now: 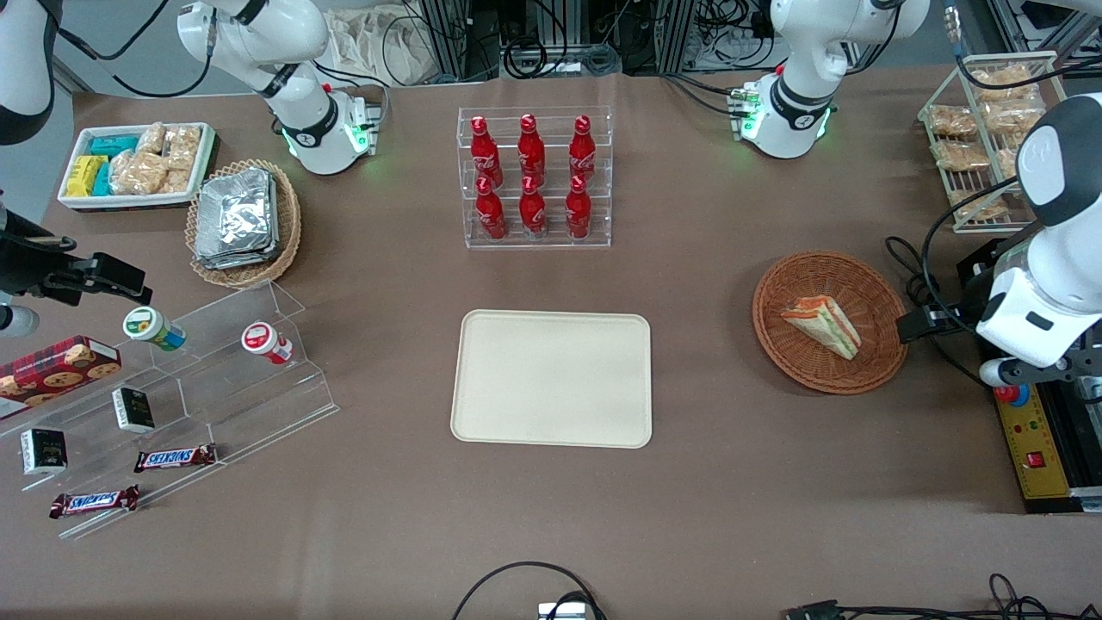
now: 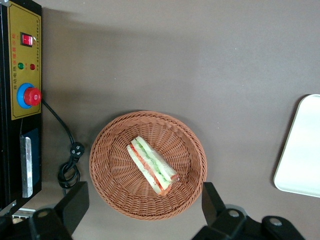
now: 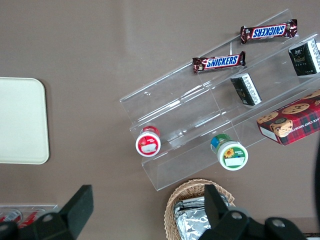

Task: Place sandwich from basket to tray
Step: 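Move the left gripper down over the sandwich in the wicker basket, then close the left gripper on the wrapped sandwich and lift it, then carry the sandwich with the left gripper over the cream tray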

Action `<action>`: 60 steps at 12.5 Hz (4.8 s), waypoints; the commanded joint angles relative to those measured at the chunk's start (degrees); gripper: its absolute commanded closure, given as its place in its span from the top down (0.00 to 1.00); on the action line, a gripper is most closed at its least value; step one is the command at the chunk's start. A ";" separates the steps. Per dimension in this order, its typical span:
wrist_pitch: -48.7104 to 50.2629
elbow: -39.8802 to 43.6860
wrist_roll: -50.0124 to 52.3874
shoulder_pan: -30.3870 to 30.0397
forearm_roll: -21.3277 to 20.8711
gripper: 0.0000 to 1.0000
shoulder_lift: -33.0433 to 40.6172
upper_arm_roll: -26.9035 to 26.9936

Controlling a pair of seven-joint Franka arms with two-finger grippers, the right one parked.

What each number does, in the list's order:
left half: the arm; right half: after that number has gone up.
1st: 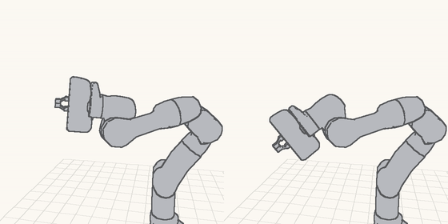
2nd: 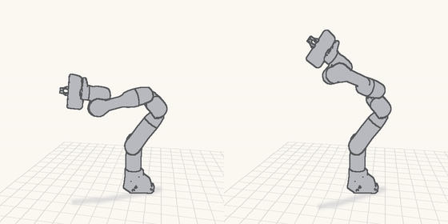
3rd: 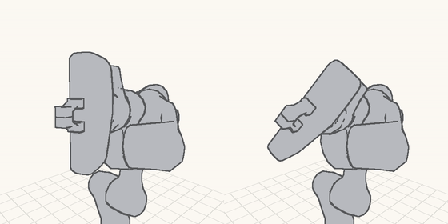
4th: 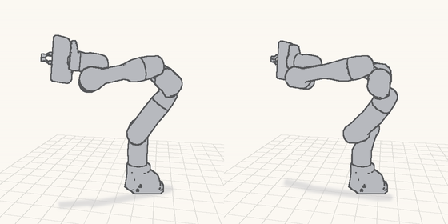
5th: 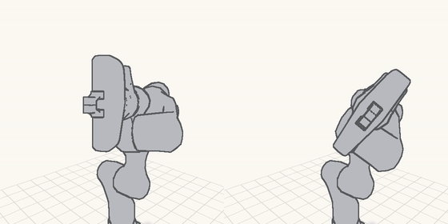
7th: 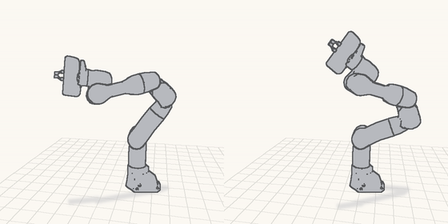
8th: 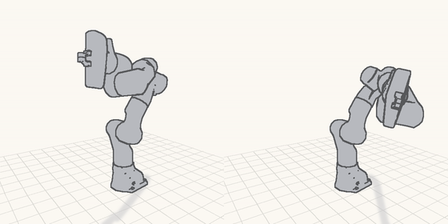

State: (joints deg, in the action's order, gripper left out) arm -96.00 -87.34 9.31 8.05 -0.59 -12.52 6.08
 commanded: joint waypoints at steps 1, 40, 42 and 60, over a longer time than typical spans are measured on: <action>3.00 1.91 -0.25 0.48 0.32 1.00 -0.40 0.86; -42.08 -47.13 36.22 0.39 7.00 0.00 2.40 0.16; -41.55 -46.43 35.61 0.39 6.65 0.00 4.51 0.25; 1.90 25.72 13.10 3.98 0.41 0.00 -25.25 -21.09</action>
State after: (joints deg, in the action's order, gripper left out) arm -92.45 -69.70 23.92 11.65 0.46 -30.41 -12.05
